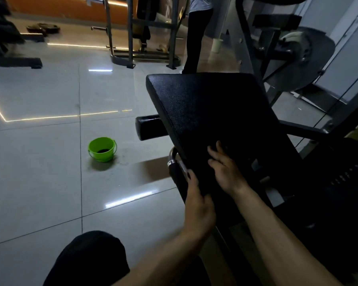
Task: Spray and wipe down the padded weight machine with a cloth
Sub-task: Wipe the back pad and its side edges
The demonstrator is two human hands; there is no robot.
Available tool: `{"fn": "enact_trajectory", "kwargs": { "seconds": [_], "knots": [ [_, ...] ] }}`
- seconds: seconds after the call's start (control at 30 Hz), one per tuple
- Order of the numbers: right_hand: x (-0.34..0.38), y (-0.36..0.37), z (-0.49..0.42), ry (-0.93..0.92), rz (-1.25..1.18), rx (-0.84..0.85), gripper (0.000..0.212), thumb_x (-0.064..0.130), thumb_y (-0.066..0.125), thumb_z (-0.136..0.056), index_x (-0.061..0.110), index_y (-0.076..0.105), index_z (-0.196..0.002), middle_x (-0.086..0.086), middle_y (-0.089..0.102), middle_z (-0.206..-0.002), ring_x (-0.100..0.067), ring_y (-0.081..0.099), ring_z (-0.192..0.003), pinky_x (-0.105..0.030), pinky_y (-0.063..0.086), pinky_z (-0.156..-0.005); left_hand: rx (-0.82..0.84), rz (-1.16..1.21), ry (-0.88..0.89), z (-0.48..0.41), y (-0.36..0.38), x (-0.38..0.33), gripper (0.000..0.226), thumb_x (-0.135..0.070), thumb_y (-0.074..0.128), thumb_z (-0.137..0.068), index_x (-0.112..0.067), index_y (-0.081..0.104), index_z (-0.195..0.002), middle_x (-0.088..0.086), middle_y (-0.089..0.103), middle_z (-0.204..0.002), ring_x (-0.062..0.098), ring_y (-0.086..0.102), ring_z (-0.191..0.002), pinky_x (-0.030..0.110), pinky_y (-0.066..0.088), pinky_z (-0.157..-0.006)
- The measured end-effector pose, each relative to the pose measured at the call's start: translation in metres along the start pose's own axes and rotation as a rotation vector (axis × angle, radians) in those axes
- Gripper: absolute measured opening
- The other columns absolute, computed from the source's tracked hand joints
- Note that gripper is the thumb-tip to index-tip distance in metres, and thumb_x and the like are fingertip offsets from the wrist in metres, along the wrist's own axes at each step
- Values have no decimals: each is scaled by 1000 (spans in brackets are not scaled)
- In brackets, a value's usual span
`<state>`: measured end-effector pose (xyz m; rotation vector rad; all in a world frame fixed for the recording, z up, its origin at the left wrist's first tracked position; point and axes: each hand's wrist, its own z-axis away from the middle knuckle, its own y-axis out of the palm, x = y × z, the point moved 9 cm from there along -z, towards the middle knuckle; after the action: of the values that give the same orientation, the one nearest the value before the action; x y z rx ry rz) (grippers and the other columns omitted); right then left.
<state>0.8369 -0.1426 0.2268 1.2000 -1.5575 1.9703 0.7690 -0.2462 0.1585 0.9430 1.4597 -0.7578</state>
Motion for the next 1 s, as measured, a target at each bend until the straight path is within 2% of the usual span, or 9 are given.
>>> {"fn": "enact_trajectory", "kwargs": {
  "seconds": [0.1,0.3,0.37,0.47,0.57,0.6,0.67,0.73,1.0],
  "knots": [
    [15,-8,30,-1,-230,-52,36,15,46,-108,30,68,-131,7,49,-156,-7,40,-146,-40,29,-126,35,92,-42,0,-13,-21,62,-30,44,-95,-59,31,-149,4,53,-150,41,48,-137,64,41,-110],
    [68,20,75,-38,-1051,131,42,28,41,-107,18,54,-145,-5,68,-137,-23,64,-128,-45,47,-110,273,-88,-11,-47,-13,-87,82,-38,47,-83,-42,19,-160,-7,7,-171,6,-10,-155,45,-5,-128],
    [52,12,65,37,-1101,-63,34,23,47,-107,14,63,-135,-10,73,-127,-27,69,-120,-51,49,-109,355,-43,-76,-53,-19,-89,87,-42,52,-74,-46,26,-157,-4,13,-170,10,3,-157,46,6,-129],
    [31,-23,55,-6,-691,-314,24,22,60,-104,23,70,-126,-1,75,-120,-19,70,-116,-50,50,-109,156,122,-104,-69,-59,-88,75,-21,53,-80,-22,43,-154,-4,45,-156,-2,50,-132,25,39,-116],
    [34,-23,56,-257,149,-313,49,29,67,-97,28,57,-145,-2,62,-131,-17,58,-122,-40,48,-108,-33,-15,-161,-70,-93,-71,49,4,47,-98,-10,54,-144,2,56,-140,-21,60,-89,4,50,-72],
    [31,-8,56,-315,355,-273,55,32,65,-96,25,53,-149,-6,58,-132,-24,55,-122,-43,49,-105,-14,-95,-175,-68,-93,-63,48,4,47,-100,-12,53,-145,5,51,-145,-20,58,-95,3,49,-68],
    [24,24,53,-403,605,-210,56,34,59,-95,17,53,-148,-17,49,-143,-37,51,-130,-52,48,-107,65,-191,-183,-67,-85,-53,46,-7,52,-104,-18,50,-148,6,36,-159,5,41,-141,22,50,-102],
    [25,53,48,-527,749,-151,54,32,51,-99,15,51,-151,-20,33,-162,-41,34,-149,-54,35,-120,118,-174,-188,-69,-75,-50,40,-19,51,-106,-31,51,-145,6,44,-156,22,25,-153,44,33,-121],
    [8,58,77,-595,1042,-50,56,21,74,-89,20,57,-143,-13,23,-170,-34,28,-154,-47,28,-123,86,-188,-201,-91,-59,-34,54,-54,46,-96,-29,48,-144,-1,57,-140,22,56,-129,43,44,-112]
  ]
}}
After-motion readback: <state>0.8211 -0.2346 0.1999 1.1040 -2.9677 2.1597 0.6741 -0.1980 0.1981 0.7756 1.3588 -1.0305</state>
